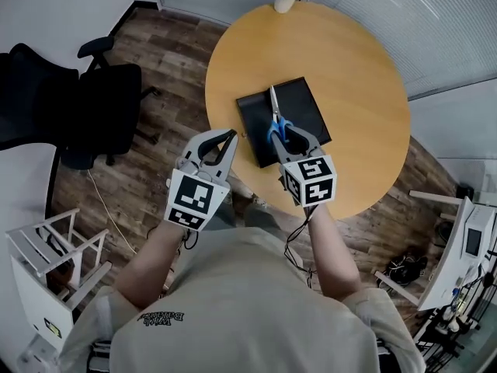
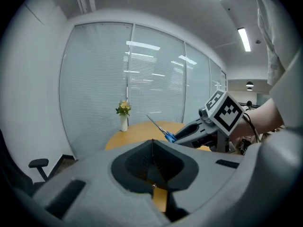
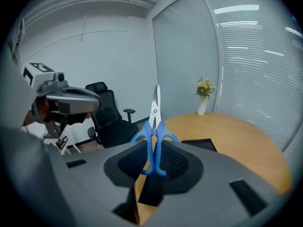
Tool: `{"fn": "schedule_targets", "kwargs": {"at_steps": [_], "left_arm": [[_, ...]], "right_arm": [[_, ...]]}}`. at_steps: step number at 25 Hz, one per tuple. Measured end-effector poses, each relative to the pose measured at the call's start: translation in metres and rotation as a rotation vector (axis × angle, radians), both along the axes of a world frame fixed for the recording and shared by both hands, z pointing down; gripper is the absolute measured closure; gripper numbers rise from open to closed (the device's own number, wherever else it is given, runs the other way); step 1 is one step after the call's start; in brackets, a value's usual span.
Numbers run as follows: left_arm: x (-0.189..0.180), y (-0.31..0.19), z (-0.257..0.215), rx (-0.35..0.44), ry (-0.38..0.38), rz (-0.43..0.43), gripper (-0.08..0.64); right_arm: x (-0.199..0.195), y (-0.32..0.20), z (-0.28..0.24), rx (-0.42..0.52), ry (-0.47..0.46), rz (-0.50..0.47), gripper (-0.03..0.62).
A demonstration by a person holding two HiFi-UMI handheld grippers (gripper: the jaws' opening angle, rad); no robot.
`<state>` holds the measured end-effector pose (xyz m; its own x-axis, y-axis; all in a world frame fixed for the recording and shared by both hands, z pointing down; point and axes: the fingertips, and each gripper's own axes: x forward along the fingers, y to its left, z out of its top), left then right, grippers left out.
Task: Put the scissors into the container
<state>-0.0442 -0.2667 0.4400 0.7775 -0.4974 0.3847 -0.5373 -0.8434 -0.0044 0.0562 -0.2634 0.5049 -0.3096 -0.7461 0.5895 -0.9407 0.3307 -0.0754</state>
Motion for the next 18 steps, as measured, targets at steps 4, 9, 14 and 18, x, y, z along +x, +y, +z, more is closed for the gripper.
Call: {"fn": "schedule_targets", "kwargs": {"at_steps": [4,9,14,18], "left_arm": [[0.008,0.000,0.023,-0.061,-0.030,-0.008,0.538],[0.011,0.000,0.055,-0.139,-0.053,-0.024,0.538],[0.014,0.005,0.086,-0.216,-0.072,-0.042,0.538],[0.019,0.010,0.102,-0.262,-0.082,-0.038,0.538]], "right_arm": [[0.002,-0.001,0.041,-0.083,0.006,-0.020,0.492],[-0.002,0.000,0.085,-0.208,-0.051,-0.017,0.492],[-0.005,-0.002,0.120,-0.328,-0.028,-0.037,0.492],[-0.006,0.001,0.145,-0.424,-0.022,-0.050,0.492]]}}
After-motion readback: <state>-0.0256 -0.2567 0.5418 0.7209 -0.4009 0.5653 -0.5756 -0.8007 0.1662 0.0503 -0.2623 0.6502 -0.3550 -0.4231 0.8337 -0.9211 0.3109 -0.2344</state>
